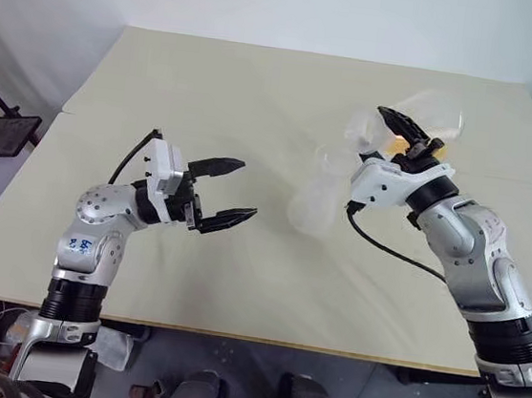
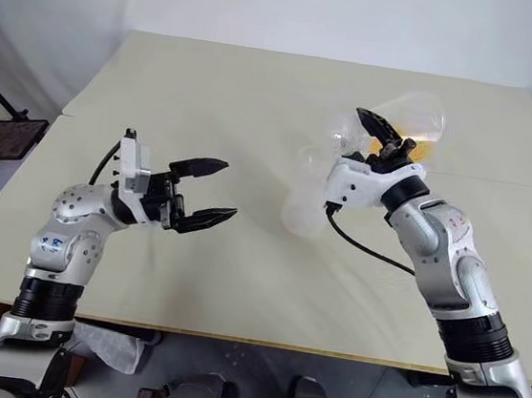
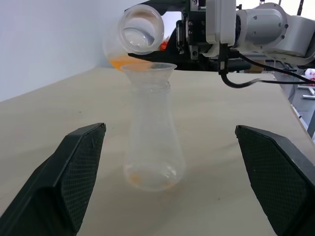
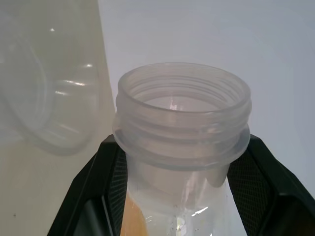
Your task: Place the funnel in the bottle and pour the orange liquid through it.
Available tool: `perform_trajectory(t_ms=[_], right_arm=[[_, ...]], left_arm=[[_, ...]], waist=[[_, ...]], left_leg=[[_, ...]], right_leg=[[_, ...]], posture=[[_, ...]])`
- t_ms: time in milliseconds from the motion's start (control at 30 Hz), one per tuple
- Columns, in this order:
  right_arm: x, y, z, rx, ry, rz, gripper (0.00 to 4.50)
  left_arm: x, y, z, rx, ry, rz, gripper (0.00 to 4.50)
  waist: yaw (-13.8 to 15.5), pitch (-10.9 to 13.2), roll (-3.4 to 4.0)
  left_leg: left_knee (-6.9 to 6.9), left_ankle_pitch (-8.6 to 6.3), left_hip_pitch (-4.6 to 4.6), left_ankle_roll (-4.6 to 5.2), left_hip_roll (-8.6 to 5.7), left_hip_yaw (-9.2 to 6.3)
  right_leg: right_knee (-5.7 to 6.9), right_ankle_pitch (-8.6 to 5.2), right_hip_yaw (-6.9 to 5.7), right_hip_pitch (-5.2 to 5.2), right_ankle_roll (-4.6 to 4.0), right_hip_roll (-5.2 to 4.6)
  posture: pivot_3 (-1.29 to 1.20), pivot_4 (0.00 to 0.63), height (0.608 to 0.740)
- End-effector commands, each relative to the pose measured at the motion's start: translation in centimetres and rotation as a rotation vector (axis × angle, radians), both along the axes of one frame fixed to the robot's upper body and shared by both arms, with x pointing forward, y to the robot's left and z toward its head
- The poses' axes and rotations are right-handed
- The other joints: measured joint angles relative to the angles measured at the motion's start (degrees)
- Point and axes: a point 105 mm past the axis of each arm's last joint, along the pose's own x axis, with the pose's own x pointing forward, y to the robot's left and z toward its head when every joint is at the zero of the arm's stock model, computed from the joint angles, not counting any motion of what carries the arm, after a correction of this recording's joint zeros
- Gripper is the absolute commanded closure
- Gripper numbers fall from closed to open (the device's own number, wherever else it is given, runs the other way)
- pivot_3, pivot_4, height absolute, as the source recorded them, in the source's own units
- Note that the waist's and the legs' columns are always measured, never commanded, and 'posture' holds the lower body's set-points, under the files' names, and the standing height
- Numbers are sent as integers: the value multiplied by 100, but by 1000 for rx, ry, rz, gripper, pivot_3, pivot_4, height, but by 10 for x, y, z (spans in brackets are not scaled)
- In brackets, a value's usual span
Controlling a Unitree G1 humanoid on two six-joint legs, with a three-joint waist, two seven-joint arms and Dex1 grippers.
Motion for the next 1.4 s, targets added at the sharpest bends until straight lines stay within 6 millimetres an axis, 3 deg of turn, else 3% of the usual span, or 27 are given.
perform_trajectory(t_ms=[33, 400, 800, 1400], right_arm=[[-11, 5, 22, -54, -137, 21, 2077], [-13, 7, 22, -147, -212, 16, 2077], [-9, -7, 23, -204, -248, -36, 2077], [-9, -9, 21, -239, -279, -42, 2077]], left_arm=[[-3, -1, 10, -22, -36, -9, 0], [-1, -2, 12, -27, -41, -8, 0], [-2, -4, 13, -32, -46, -10, 0], [0, -4, 14, -35, -47, -11, 0]], waist=[[-1, 0, 0], [-1, 0, 0], [-3, 0, 0], [-4, 0, 0]], left_leg=[[0, 0, 0, 0, 0, 0], [0, 0, 0, -1, 1, 0], [0, 1, 0, -2, 2, 0], [0, 1, 0, -2, 4, 0]], right_leg=[[0, 0, 0, 0, 0, 0], [0, 0, -1, 0, 0, 2], [0, 0, -1, 1, 0, 2], [-2, 0, 0, 1, 0, 2]], posture=[[0, 150, 740], [0, 150, 740], [0, 150, 740], [0, 150, 740]])
